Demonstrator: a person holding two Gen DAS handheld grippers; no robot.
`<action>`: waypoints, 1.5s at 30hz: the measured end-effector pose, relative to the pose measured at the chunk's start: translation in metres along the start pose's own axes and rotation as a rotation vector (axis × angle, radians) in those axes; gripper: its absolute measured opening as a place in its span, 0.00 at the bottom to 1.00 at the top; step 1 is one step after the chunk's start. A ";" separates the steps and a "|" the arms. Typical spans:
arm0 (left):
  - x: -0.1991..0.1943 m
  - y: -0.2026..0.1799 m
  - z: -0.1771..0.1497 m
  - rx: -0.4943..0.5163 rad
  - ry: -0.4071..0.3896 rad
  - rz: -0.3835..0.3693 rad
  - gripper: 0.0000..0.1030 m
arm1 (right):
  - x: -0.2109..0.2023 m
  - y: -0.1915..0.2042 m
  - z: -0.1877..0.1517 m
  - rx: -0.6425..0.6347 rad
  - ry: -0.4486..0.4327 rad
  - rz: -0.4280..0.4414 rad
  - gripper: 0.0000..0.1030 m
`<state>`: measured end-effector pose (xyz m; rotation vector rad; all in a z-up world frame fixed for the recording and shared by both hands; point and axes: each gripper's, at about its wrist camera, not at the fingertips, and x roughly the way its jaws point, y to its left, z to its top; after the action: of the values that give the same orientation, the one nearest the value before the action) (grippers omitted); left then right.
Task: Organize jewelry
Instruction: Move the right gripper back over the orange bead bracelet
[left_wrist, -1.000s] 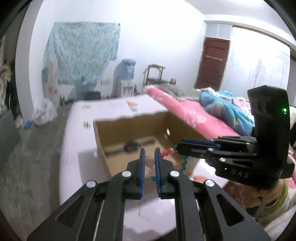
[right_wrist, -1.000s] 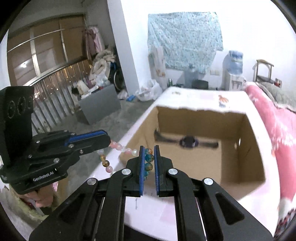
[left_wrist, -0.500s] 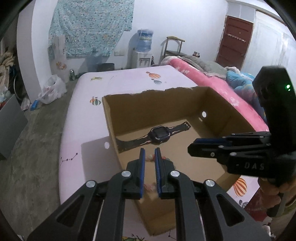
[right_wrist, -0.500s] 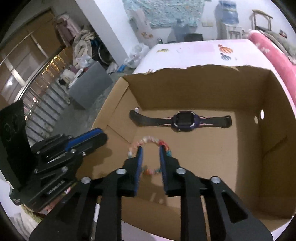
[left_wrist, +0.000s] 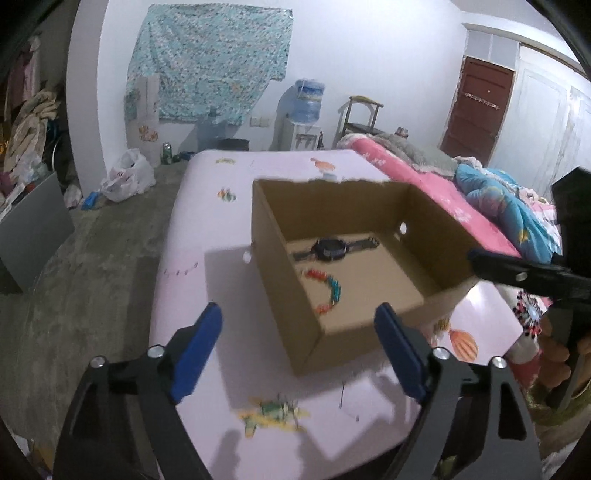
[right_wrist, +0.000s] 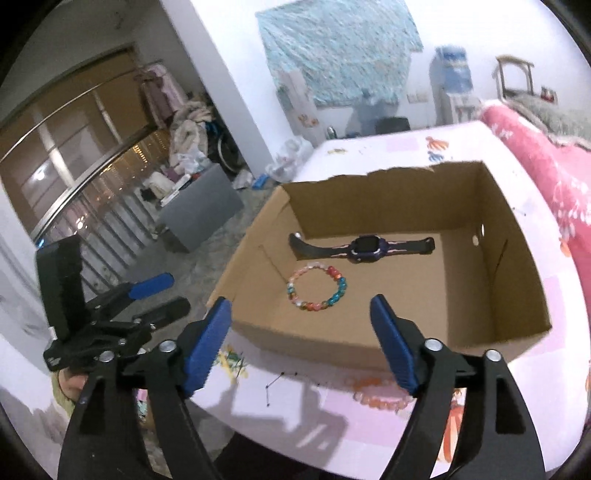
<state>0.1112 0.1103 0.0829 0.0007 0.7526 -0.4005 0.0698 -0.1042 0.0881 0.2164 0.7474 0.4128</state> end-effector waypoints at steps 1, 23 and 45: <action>-0.001 0.000 -0.008 -0.004 0.015 0.008 0.85 | -0.003 0.004 -0.004 -0.014 -0.004 -0.002 0.77; 0.087 -0.044 -0.096 0.098 0.311 0.161 0.95 | 0.041 -0.040 -0.122 0.088 0.293 -0.405 0.86; 0.087 -0.046 -0.098 0.071 0.239 0.162 0.96 | 0.059 -0.040 -0.131 0.013 0.298 -0.488 0.92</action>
<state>0.0868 0.0511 -0.0402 0.1775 0.9662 -0.2749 0.0286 -0.1084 -0.0550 -0.0210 1.0624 -0.0278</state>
